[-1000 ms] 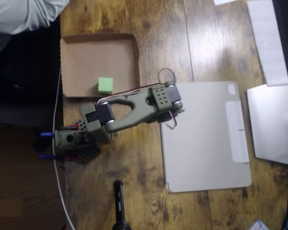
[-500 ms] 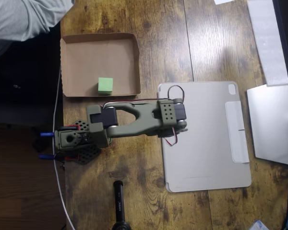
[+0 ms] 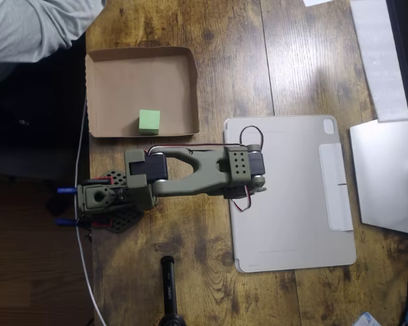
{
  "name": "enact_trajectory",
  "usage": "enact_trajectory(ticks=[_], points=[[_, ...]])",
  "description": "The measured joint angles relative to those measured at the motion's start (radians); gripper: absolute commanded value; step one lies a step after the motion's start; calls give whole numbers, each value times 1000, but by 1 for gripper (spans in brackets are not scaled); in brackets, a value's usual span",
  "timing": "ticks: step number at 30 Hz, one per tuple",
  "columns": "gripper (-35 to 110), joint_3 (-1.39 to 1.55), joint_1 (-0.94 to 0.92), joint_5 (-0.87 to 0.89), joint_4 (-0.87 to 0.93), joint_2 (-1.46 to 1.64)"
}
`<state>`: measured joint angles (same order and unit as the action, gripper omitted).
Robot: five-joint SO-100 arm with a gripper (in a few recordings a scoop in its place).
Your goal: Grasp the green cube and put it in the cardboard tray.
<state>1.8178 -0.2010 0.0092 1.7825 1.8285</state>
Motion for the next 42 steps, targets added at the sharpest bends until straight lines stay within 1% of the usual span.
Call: enact_trajectory(ticks=[14,42], points=[[0,48,18,-3,-34,2],[0,51,18,-29,-34,-8]])
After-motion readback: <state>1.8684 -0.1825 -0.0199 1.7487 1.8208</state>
